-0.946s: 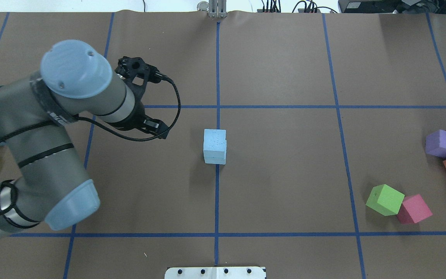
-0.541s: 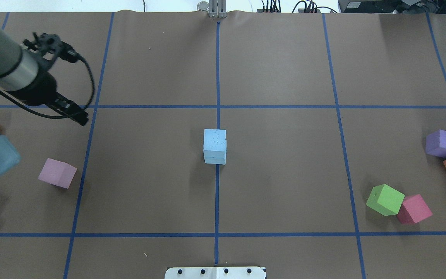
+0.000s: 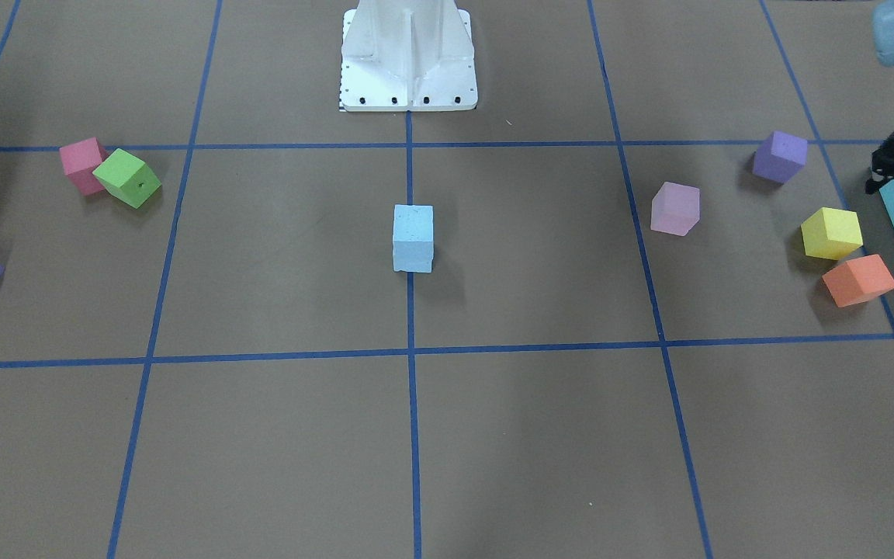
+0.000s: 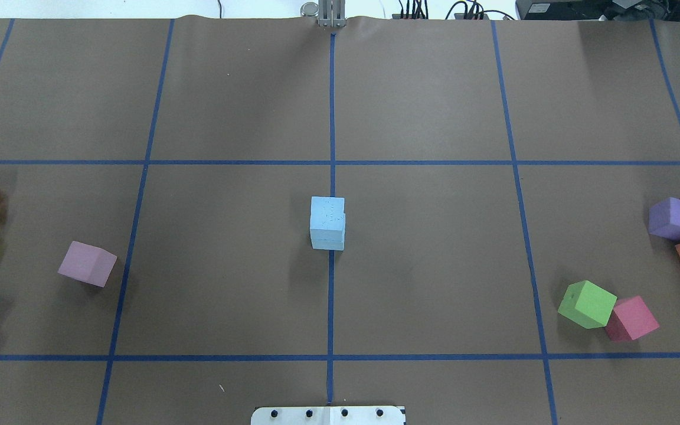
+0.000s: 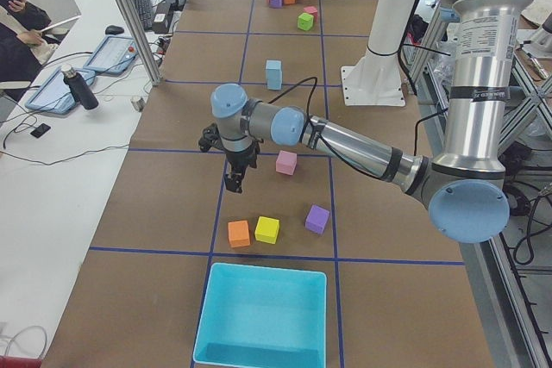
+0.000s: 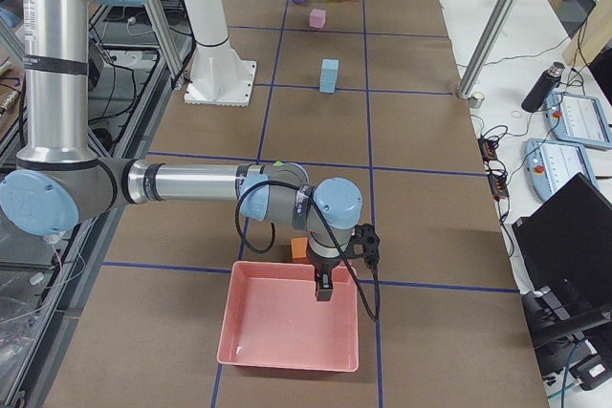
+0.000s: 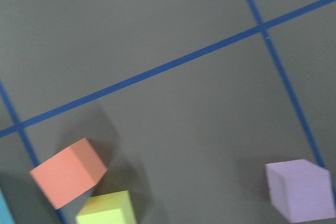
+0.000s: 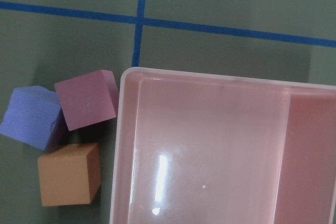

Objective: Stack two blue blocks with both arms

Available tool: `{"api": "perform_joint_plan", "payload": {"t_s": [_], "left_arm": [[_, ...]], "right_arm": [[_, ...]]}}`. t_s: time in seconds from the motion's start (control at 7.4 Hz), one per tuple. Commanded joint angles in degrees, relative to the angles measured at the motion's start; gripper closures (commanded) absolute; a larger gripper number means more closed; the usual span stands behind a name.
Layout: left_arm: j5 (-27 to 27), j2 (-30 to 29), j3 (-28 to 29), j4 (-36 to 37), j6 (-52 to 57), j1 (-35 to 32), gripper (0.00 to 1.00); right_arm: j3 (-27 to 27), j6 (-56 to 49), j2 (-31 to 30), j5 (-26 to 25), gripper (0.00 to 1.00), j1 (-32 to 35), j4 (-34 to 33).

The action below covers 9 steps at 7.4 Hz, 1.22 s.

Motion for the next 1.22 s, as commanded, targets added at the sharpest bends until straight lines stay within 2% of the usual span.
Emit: {"api": "perform_joint_plan", "payload": {"t_s": [0.0,0.14,0.41,1.08], "left_arm": [[-0.36,0.7,8.2,0.25,10.13,-9.98,0.02],[-0.28,0.35,8.12,0.42,10.13,-11.85,0.02],[-0.28,1.13,3.84,0.51,9.87,-12.04,0.02],[-0.28,1.23,7.15,0.07,9.96,-11.95,0.02]], "right_arm": [[0.11,0.0,-0.01,0.01,0.0,0.0,0.0],[0.2,0.0,-0.01,0.01,0.0,0.0,0.0],[0.37,0.0,-0.01,0.01,0.0,0.0,0.0],[0.37,0.09,-0.01,0.09,0.0,0.0,0.0]]}}
